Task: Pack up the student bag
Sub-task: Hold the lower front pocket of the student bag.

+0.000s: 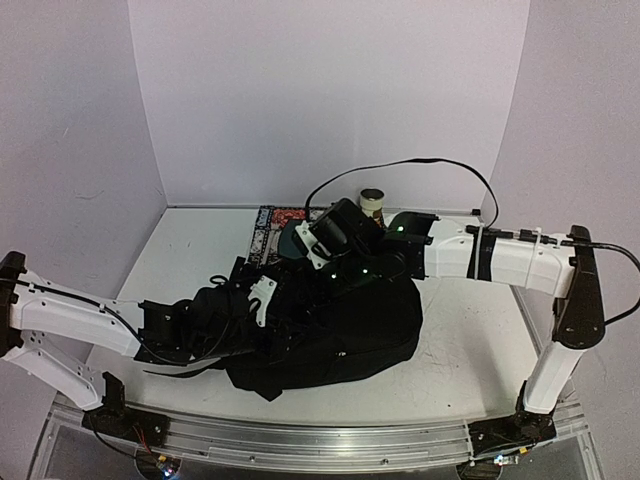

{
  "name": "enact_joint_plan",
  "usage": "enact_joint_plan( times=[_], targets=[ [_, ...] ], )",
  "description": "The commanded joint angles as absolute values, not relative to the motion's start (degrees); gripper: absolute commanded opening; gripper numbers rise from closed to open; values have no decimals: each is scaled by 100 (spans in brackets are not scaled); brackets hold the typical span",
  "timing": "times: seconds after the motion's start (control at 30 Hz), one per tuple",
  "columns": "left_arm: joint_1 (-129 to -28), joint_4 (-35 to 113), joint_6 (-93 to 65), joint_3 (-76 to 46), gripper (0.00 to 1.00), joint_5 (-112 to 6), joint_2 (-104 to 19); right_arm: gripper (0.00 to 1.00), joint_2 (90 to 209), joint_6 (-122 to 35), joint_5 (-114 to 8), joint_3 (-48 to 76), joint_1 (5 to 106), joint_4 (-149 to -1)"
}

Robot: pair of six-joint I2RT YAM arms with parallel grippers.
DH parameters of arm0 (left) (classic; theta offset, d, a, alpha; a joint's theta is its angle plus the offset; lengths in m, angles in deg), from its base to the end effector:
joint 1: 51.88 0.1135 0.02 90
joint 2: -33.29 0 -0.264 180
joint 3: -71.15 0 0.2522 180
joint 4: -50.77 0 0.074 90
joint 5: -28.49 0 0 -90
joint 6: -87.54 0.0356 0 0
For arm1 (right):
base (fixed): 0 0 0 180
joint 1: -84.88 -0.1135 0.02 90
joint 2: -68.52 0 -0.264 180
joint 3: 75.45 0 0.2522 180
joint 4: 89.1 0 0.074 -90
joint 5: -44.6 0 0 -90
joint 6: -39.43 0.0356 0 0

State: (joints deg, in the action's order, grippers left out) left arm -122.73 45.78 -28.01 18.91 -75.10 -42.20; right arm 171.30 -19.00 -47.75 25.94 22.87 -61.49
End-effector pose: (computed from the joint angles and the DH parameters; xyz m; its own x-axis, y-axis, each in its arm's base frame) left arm 0.1002 -0.2629 0.2181 -0.5068 0.1814 -0.8428 0.7002 0.6569 -0.2797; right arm 0.1988 0.3772 0.3117 -0.6646 -0.1358 -0.7348 -0.6469 0.5967 0.4748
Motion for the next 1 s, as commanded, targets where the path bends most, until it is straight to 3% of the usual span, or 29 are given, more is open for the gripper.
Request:
enact_joint_plan(
  times=[0.0, 0.13, 0.23, 0.4, 0.5, 0.97],
  targets=[
    [-12321, 4963, -2634, 1771, 51, -7348, -4292, 0, 16854, -1833, -4795, 2606, 2318, -6341],
    [-12373, 5199, -2615, 1704, 51, -7227, -4467, 0, 16854, -1814, -4778, 2619, 2317, -6360],
    [-12374, 5290, -2619, 1664, 45, -7091, -4612, 0, 16838, -1807, -4761, 2603, 2314, -6373],
    [-12382, 5287, -2753, 1641, 14, -6784, -4717, 0, 16769, -1822, -4582, 2524, 2328, -6397],
    [-12386, 5279, -2887, 1787, 1, -6695, -4639, 0, 16738, -1848, -4503, 2508, 2379, -6406],
    [-12672, 4676, -3359, 2523, 0, -6275, -3963, 0, 16863, -2162, -3977, 3016, 2898, -6542]
  ],
)
